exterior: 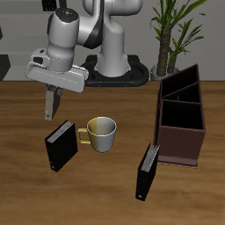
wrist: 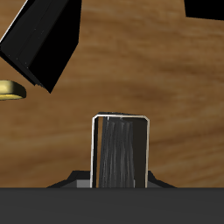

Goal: Place the yellow book into the left desk caddy's right compartment

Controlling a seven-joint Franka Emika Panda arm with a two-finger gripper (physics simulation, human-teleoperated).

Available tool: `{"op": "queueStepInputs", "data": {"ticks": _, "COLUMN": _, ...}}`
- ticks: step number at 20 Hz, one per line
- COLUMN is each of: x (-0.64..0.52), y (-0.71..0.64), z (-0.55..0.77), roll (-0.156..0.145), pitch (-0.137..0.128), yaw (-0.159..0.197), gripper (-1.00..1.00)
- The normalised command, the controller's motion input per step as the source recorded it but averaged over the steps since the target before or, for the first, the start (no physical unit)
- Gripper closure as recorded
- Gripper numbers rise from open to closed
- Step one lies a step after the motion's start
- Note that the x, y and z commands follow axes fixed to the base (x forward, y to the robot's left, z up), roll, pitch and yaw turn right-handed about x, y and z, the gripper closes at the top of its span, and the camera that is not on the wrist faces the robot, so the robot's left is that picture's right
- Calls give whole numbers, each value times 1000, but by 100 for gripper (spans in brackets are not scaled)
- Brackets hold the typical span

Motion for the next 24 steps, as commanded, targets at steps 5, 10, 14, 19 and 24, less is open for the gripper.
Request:
{"op": "queueStepInputs", "data": {"ticks": 5, "x": -192, "y": 720, "z": 753, "roll": 10, "pitch": -80, "yaw": 11, "gripper": 100}}
{"op": "queueStepInputs", "data": {"ticks": 10, "x": 112, "y": 572, "z": 269, "roll": 22, "pitch": -44, "yaw": -4, "gripper": 100}}
{"op": "queueStepInputs", "data": {"ticks": 14, "x": 377, "y": 865, "z": -35, "roll": 65, "pitch": 30, "yaw": -31, "gripper": 100}}
{"op": "queueStepInputs", "data": {"ticks": 19, "x": 321, "y": 883, "z": 143, "roll": 80, "pitch": -5, "yaw": -31, "gripper": 100}}
{"op": "queueStepInputs", "data": {"ticks": 24, "x": 253, "y": 886, "z": 295, "roll": 100, "pitch": -18, "yaw": 0, "gripper": 100}}
